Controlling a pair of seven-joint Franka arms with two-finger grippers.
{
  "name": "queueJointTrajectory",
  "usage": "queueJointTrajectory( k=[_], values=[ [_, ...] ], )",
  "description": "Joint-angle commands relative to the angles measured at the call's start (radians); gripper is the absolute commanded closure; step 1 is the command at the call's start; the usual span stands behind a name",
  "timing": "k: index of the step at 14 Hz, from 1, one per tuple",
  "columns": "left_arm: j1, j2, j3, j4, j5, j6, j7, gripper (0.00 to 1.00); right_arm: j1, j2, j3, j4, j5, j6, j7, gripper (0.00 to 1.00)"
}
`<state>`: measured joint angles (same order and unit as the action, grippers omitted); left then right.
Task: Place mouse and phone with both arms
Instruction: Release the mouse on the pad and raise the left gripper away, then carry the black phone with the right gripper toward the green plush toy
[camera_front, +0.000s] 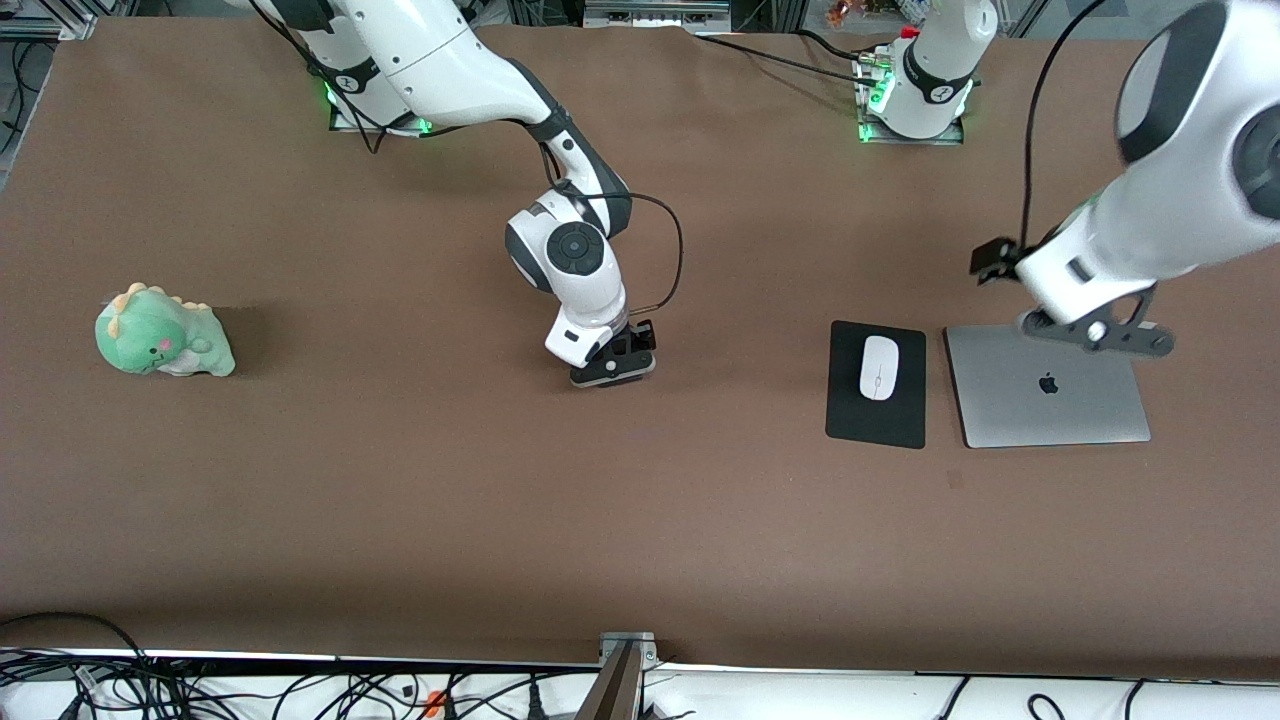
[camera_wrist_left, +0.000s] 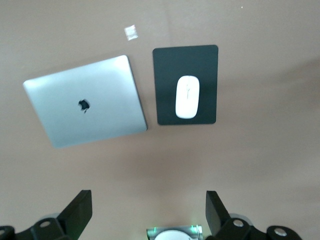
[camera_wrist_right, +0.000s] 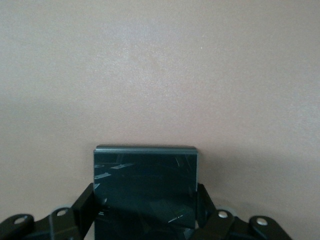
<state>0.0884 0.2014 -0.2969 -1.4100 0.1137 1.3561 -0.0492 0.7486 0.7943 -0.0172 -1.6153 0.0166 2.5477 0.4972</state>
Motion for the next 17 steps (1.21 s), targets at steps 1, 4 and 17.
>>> queueJointTrajectory(
  k=[1, 4, 17],
  values=[
    [0.097, -0.117, 0.001, -0.113, -0.080, -0.002, 0.040, 0.00, -0.003, 0.013, -0.009, 0.029, -0.010, -0.056, -0.012, 0.66],
    [0.128, -0.177, 0.001, -0.193, -0.106, 0.066, 0.083, 0.00, -0.014, 0.006, -0.021, 0.135, -0.007, -0.241, -0.038, 0.70],
    [-0.139, -0.280, 0.312, -0.305, -0.098, 0.304, 0.187, 0.00, -0.388, -0.099, -0.047, 0.140, 0.126, -0.506, -0.448, 0.77]
  ],
)
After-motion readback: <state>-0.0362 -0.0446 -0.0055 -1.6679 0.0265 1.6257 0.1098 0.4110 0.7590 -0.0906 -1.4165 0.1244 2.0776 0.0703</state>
